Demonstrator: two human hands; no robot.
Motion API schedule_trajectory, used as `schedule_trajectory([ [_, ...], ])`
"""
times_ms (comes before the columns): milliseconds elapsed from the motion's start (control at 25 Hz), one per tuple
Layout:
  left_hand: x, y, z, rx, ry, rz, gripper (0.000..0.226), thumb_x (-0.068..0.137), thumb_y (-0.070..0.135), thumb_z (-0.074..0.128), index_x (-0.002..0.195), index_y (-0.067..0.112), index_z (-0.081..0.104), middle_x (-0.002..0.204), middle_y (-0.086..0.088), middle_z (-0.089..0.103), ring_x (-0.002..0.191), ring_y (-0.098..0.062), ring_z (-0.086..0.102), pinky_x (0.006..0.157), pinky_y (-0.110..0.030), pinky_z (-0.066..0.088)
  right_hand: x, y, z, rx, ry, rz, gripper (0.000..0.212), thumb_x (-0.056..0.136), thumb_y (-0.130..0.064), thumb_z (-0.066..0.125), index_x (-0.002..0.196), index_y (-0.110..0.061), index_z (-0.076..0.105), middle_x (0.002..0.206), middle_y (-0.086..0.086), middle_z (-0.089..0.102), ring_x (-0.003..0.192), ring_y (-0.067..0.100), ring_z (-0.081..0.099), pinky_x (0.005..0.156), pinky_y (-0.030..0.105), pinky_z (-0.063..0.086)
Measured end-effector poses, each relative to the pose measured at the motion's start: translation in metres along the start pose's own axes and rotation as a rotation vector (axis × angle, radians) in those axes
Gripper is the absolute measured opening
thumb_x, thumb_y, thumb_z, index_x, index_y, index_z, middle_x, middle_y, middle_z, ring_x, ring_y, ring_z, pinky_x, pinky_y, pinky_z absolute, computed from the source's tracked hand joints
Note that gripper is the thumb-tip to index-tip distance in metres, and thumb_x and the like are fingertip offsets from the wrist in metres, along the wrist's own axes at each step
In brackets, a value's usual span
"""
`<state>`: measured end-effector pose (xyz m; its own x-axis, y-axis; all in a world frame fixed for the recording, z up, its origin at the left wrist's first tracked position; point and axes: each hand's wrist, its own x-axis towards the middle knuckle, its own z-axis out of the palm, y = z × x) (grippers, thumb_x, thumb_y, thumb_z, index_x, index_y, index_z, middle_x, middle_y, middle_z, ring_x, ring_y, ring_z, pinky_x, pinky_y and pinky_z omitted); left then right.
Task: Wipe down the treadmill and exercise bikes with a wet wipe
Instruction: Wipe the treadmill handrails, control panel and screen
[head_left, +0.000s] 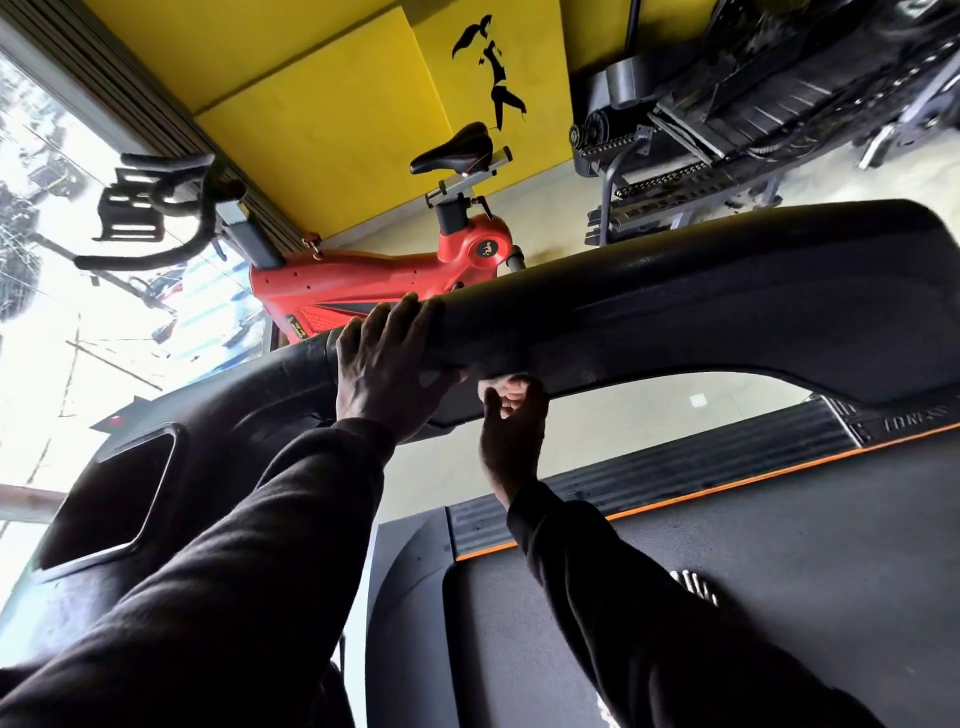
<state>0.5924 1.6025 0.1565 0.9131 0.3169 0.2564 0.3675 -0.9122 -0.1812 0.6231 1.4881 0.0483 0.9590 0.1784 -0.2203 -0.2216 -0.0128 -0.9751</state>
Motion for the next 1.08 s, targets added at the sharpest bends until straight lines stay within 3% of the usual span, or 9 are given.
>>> schedule_trajectory([
  [80, 0.000, 0.001, 0.001, -0.001, -0.003, 0.000, 0.082, 0.078, 0.067, 0.062, 0.145, 0.026, 0.041, 0.149, -0.003, 0.044, 0.133, -0.031, 0.041, 0.107, -0.050, 0.027, -0.003, -0.003, -0.001, -0.031, -0.033, -0.142, 0.023, 0.093, -0.016, 0.062, 0.111, -0.003, 0.054, 0.108, 0.007, 0.054, 0.091, 0.011, 0.054, 0.077, 0.005, 0.040],
  [120, -0.001, 0.001, 0.001, -0.003, -0.009, -0.002, 0.082, 0.078, 0.067, 0.063, 0.145, 0.026, 0.041, 0.149, -0.003, 0.044, 0.133, -0.031, 0.040, 0.108, -0.050, 0.027, 0.002, 0.001, -0.002, -0.022, -0.027, -0.131, 0.021, 0.093, -0.017, 0.062, 0.108, -0.004, 0.056, 0.107, 0.008, 0.056, 0.090, 0.013, 0.055, 0.080, 0.012, 0.044],
  [240, -0.001, 0.000, -0.001, -0.019, -0.011, -0.015, 0.083, 0.075, 0.066, 0.066, 0.144, 0.027, 0.041, 0.148, -0.003, 0.044, 0.132, -0.032, 0.041, 0.108, -0.050, 0.027, 0.017, 0.004, -0.007, 0.050, 0.086, 0.134, 0.012, 0.090, -0.018, 0.066, 0.096, -0.011, 0.057, 0.100, 0.012, 0.062, 0.088, 0.021, 0.060, 0.087, 0.041, 0.050],
  [280, 0.000, 0.001, -0.001, -0.027, -0.009, -0.019, 0.082, 0.075, 0.066, 0.065, 0.144, 0.027, 0.042, 0.148, -0.002, 0.044, 0.132, -0.032, 0.041, 0.108, -0.050, 0.027, 0.018, 0.002, -0.009, 0.076, 0.091, 0.126, 0.013, 0.090, -0.019, 0.067, 0.096, -0.011, 0.058, 0.101, 0.011, 0.062, 0.089, 0.021, 0.061, 0.087, 0.041, 0.051],
  [400, -0.001, 0.005, -0.002, -0.031, -0.007, -0.034, 0.078, 0.076, 0.068, 0.061, 0.141, 0.027, 0.044, 0.145, -0.001, 0.046, 0.130, -0.031, 0.042, 0.107, -0.050, 0.028, 0.008, -0.009, -0.017, -0.024, -0.027, -0.086, 0.017, 0.092, -0.016, 0.062, 0.106, -0.005, 0.060, 0.106, 0.005, 0.057, 0.091, 0.012, 0.058, 0.082, 0.015, 0.046],
  [600, 0.017, 0.015, -0.012, -0.164, -0.087, 0.045, 0.075, 0.075, 0.058, 0.069, 0.137, 0.022, 0.047, 0.138, -0.006, 0.050, 0.123, -0.032, 0.047, 0.103, -0.051, 0.038, 0.022, -0.011, -0.026, 0.008, 0.003, 0.120, 0.016, 0.093, -0.016, 0.062, 0.102, -0.003, 0.063, 0.100, 0.012, 0.067, 0.094, 0.025, 0.064, 0.083, 0.031, 0.049],
  [760, 0.036, 0.050, -0.007, -0.166, -0.080, 0.175, 0.073, 0.081, 0.052, 0.066, 0.143, 0.022, 0.043, 0.143, -0.008, 0.046, 0.129, -0.031, 0.041, 0.105, -0.050, 0.038, 0.016, -0.018, -0.034, -0.053, -0.055, -0.121, 0.014, 0.093, -0.013, 0.062, 0.103, -0.003, 0.063, 0.101, 0.008, 0.062, 0.089, 0.013, 0.061, 0.082, 0.017, 0.048],
  [920, 0.036, 0.057, -0.004, -0.078, -0.021, 0.141, 0.073, 0.080, 0.056, 0.067, 0.141, 0.023, 0.044, 0.142, -0.006, 0.049, 0.126, -0.032, 0.046, 0.102, -0.049, 0.038, 0.036, -0.008, -0.048, -0.034, -0.060, 0.130, 0.015, 0.089, -0.019, 0.062, 0.101, -0.010, 0.059, 0.103, 0.011, 0.065, 0.095, 0.022, 0.063, 0.089, 0.037, 0.051],
  [1080, 0.039, 0.065, -0.007, -0.040, -0.027, 0.097, 0.073, 0.079, 0.067, 0.055, 0.138, 0.024, 0.046, 0.138, -0.005, 0.051, 0.121, -0.033, 0.050, 0.099, -0.049, 0.041, 0.035, -0.013, -0.063, -0.112, -0.137, -0.025, 0.022, 0.091, -0.008, 0.061, 0.112, -0.003, 0.057, 0.108, 0.005, 0.054, 0.092, 0.011, 0.055, 0.082, 0.012, 0.045],
])
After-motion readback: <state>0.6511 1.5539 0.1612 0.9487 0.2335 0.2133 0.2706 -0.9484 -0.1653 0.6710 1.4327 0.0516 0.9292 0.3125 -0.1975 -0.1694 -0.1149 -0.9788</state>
